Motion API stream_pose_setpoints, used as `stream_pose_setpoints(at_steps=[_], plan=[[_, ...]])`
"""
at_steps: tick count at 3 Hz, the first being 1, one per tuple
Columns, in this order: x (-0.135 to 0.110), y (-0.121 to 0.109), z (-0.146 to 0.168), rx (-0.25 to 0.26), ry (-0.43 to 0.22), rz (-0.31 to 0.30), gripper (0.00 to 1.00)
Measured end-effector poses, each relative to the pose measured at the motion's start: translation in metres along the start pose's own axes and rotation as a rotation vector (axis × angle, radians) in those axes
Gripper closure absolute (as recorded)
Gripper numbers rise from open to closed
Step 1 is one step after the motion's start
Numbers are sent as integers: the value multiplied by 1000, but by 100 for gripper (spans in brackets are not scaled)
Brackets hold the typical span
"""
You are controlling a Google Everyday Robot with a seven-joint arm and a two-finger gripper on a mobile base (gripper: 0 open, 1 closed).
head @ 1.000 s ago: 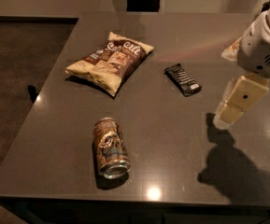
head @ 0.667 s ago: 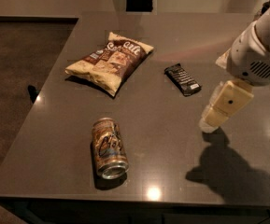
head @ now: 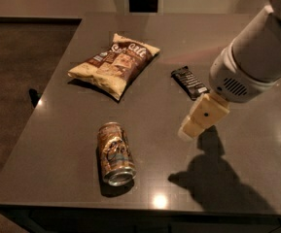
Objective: Place orange can upright
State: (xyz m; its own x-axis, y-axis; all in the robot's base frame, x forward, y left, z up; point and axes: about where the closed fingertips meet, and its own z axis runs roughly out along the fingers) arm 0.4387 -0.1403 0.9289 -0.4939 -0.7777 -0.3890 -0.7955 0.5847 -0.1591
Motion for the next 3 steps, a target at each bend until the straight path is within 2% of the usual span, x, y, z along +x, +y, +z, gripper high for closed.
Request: stream_pose_setpoints(at_steps=[1, 2, 3], plan=[[0, 0, 0, 0, 0, 0, 0], [-2, 3, 7, -27, 12, 37, 0], [-9, 17, 23, -96, 30, 100, 0]])
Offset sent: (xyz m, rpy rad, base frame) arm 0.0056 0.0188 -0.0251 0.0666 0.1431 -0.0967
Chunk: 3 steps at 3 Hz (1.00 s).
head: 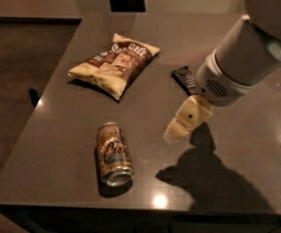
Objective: Place orange can upright
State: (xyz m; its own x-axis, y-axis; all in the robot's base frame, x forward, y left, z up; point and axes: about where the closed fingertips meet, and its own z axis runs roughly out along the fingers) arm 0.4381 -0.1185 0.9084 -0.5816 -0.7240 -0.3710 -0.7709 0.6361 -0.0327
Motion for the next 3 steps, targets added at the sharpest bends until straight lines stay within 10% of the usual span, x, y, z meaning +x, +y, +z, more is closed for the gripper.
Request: stream_pose_setpoints(at_steps=[3], plan=[[-29, 71, 31, -97, 46, 183, 0]])
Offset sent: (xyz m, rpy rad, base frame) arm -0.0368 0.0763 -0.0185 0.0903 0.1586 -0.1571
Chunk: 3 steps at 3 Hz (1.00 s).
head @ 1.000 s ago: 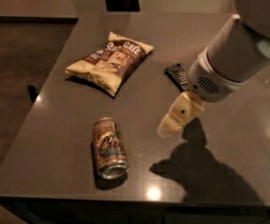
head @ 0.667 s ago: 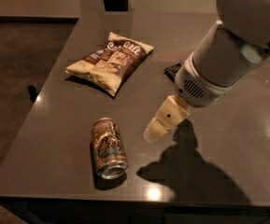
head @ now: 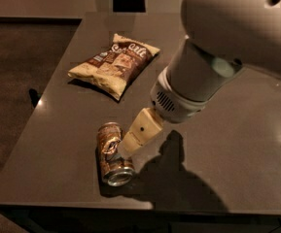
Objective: Place orange can upright
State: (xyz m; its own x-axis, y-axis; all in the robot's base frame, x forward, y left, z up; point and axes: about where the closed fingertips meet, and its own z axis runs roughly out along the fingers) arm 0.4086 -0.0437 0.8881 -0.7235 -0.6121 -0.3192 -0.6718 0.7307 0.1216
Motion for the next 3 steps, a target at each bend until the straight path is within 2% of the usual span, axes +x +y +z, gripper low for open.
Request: stream_pose_setpoints(at_steps=[2, 3], plan=[[-22, 22, 20, -38, 4, 38, 0], [-31, 31, 32, -50, -23, 73, 0]])
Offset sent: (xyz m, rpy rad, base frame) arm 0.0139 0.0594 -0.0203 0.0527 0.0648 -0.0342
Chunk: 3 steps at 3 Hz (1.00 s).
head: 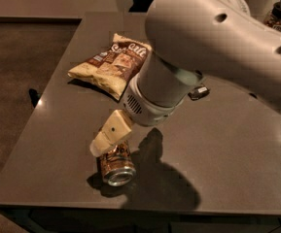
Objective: Place orange can upright
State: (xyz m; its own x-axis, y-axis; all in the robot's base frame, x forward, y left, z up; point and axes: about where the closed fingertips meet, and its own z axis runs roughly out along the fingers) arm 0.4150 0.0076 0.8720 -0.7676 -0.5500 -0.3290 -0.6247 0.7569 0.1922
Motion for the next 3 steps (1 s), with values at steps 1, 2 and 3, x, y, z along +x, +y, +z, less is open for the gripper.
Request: stream_pose_setpoints(at_steps=[1, 2, 3], plan=[[-11, 9, 13, -2, -22, 33, 0], [-21, 16, 24, 10, -24, 66, 0], [-27, 19, 36, 38, -2, 96, 3]])
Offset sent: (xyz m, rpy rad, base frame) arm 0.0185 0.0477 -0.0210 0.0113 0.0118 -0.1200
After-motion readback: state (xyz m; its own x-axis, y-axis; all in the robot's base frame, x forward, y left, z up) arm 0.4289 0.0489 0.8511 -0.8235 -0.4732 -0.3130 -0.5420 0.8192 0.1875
